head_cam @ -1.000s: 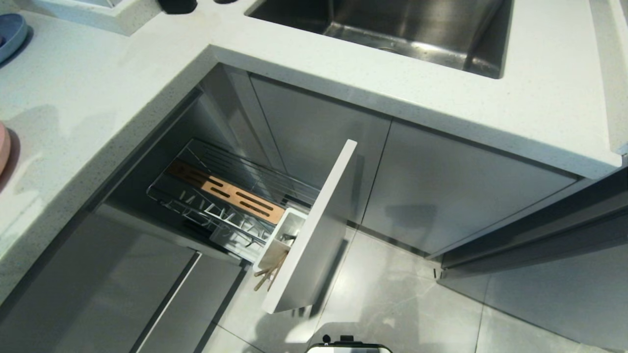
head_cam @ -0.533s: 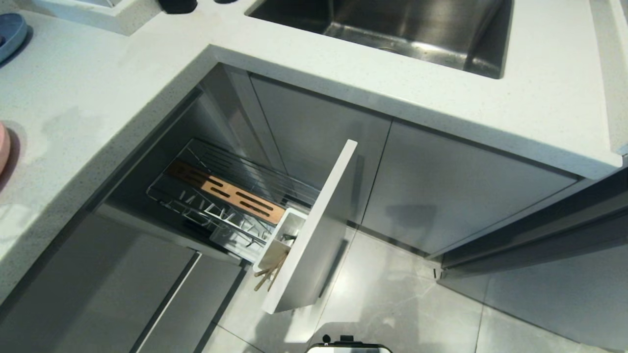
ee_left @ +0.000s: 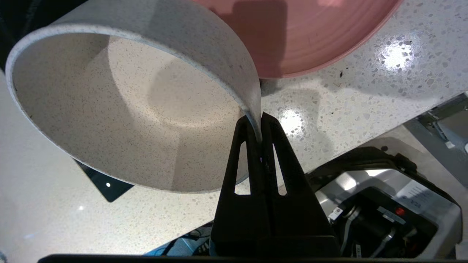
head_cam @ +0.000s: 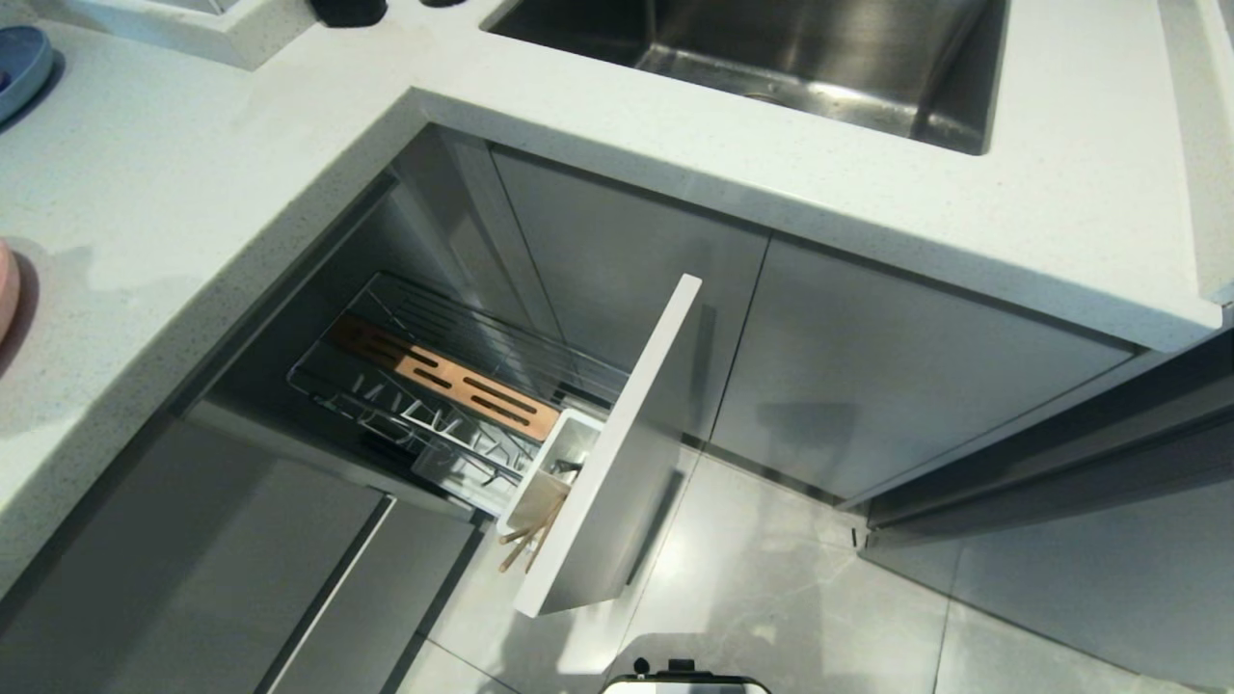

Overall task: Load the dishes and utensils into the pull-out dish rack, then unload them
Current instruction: Take the bowl out of the cupboard

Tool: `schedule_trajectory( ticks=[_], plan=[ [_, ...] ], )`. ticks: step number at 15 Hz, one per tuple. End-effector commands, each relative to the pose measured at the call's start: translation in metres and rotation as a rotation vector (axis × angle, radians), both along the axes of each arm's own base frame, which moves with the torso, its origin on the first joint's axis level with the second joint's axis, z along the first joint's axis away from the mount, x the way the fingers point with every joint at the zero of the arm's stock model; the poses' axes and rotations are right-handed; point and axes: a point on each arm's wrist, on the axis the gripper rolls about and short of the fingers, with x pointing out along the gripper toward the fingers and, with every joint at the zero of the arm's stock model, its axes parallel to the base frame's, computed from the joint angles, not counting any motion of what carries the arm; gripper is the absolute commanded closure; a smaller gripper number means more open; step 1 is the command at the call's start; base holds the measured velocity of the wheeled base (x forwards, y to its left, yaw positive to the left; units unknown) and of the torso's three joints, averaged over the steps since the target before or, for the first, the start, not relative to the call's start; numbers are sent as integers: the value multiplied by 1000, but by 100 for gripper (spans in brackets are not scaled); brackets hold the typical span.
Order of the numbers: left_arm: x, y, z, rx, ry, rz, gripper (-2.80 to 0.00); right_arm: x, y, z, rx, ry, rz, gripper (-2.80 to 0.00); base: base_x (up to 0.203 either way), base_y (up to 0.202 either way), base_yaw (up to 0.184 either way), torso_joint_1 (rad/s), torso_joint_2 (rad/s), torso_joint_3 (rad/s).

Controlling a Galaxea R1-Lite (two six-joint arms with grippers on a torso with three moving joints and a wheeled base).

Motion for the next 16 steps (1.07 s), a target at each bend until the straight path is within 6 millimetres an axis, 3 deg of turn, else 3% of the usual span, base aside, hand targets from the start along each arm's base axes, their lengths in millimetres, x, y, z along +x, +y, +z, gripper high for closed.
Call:
schedule_trajectory(
  ticks=[1, 7, 16],
  plan=[
    [10, 12, -6, -42, 22, -20, 0, 0, 0, 0, 1, 2, 1, 0, 0, 0, 0, 0, 0, 0],
    [31, 20, -14, -131, -17, -174, 0, 0, 0, 0, 0, 2, 1, 0, 0, 0, 0, 0, 0, 0],
    [50, 43, -17, -103, -45, -187, 0, 0, 0, 0, 0, 2, 1, 0, 0, 0, 0, 0, 0, 0]
  ],
)
